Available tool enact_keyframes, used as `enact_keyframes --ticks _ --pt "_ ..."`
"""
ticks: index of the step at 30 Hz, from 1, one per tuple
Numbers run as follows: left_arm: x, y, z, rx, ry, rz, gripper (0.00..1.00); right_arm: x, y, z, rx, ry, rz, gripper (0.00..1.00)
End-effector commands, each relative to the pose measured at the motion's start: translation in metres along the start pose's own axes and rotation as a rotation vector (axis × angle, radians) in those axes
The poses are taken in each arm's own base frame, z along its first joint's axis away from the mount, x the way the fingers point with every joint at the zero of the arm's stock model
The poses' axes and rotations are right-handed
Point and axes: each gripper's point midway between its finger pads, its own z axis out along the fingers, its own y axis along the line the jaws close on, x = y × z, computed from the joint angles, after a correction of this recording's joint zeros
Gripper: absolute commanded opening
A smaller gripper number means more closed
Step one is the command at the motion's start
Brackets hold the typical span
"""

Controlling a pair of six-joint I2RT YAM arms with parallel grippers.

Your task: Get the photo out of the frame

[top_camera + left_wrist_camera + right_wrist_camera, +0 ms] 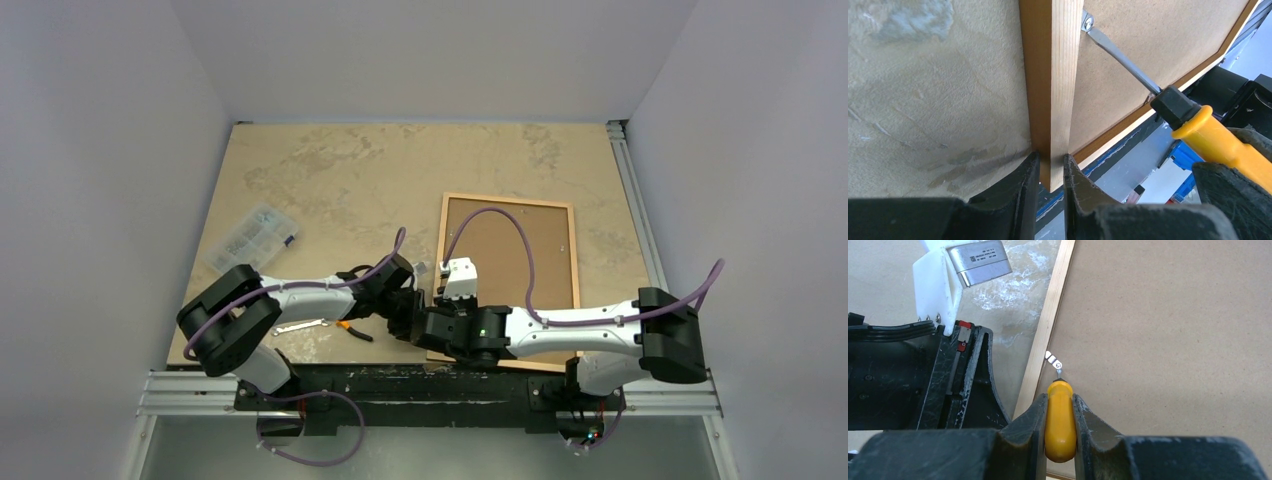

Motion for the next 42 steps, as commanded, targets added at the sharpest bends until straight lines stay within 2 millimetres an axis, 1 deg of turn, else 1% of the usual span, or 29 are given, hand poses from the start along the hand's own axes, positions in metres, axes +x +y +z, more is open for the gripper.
enact_keyframes --ticks 1,7,10,15,22,28,35,40,42 --pt "0.000 0.028 0.009 -0.115 -0.013 -0.022 0.13 -0.012 0.005 -0.002 -0.010 -0.036 0.029 0.00" --pt "0.001 0.028 0.010 -0.117 -0.011 -0.025 0.09 -0.013 0.014 -0.003 -0.064 -0.036 0.045 0.00" --pt "0.001 0.028 0.010 -0.118 -0.010 -0.026 0.06 -0.012 0.015 -0.003 -0.065 -0.033 0.046 0.00" --pt "0.002 0.029 0.010 -0.121 -0.007 -0.033 0.03 -0.019 0.015 -0.004 -0.053 -0.051 0.052 0.00" --pt "0.002 0.029 0.008 -0.122 -0.010 -0.033 0.00 -0.013 0.014 0.000 -0.019 -0.041 0.025 0.00" --pt "0.003 0.032 0.008 -0.130 -0.008 -0.035 0.00 -0.012 0.008 0.006 0.056 -0.055 -0.021 0.00" --pt "0.007 0.036 0.010 -0.140 0.005 -0.055 0.00 -0.016 0.003 0.012 0.151 -0.086 -0.087 0.00" --pt "0.007 0.037 0.010 -0.146 0.003 -0.056 0.00 -0.013 -0.011 0.010 0.252 -0.073 -0.126 0.00" --pt "0.006 0.037 0.010 -0.146 0.003 -0.056 0.00 -0.011 -0.014 0.010 0.271 -0.065 -0.128 0.00"
